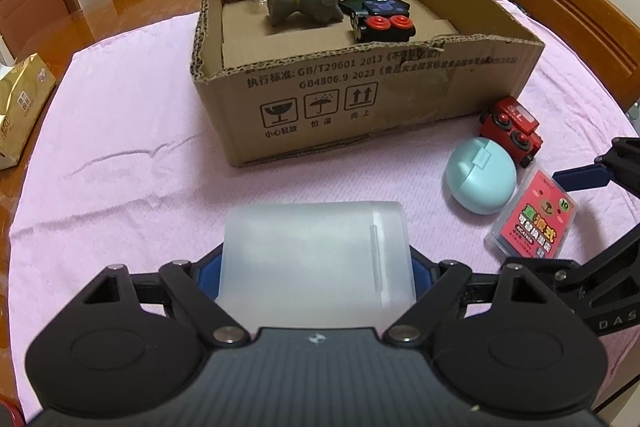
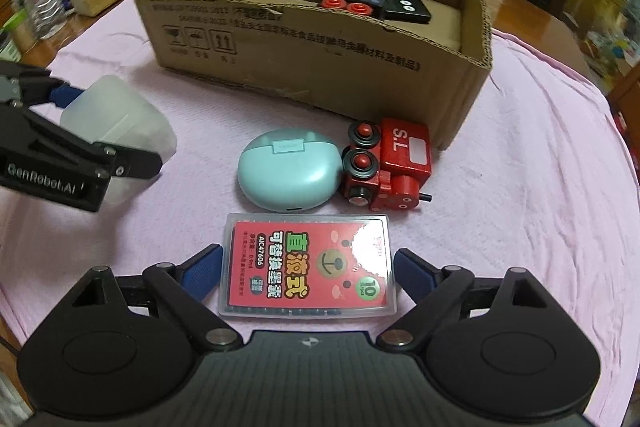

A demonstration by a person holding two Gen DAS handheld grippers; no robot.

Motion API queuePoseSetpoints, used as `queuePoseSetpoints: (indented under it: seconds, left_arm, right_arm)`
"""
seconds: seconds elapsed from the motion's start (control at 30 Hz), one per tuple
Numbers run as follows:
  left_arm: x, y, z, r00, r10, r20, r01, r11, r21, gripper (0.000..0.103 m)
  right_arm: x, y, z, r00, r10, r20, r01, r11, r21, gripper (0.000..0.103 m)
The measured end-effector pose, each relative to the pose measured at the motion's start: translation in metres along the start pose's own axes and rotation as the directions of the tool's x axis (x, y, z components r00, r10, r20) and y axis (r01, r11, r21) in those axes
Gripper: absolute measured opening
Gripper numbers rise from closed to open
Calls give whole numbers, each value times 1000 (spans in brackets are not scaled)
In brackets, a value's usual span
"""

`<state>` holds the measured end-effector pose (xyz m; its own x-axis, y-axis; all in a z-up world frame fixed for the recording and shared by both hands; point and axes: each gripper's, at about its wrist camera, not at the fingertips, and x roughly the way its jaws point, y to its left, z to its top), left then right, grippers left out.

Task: Organize rigid objects
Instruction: 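Close the left tool on the white plastic box while the right tool positions over the pink card case, then lift the white box with the left tool while the right tool grasps the pink card case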

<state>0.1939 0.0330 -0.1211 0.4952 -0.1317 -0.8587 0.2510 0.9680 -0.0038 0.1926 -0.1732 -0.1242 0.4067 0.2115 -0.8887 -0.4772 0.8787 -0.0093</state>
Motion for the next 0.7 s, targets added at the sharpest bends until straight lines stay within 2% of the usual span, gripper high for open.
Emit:
queuePoseSetpoints:
  seconds: [0.27,0.4,0.7]
  left_arm:
    - [2,1,1,1000,-5,-19,5,1000,-5,83]
    - [0,3,2,1000,-11,-27,11,1000,-1,83]
    - [-25,4,7,999,-48,-23,50,996,73,83]
  right_arm:
    - [-3,2,-1,1000,10,-5,-10,1000,-6,93]
    - [-8,4,1,999,40,-1,-40,999,-2,93]
    - [-28,1,7,998,62,17,-62,998,5,93]
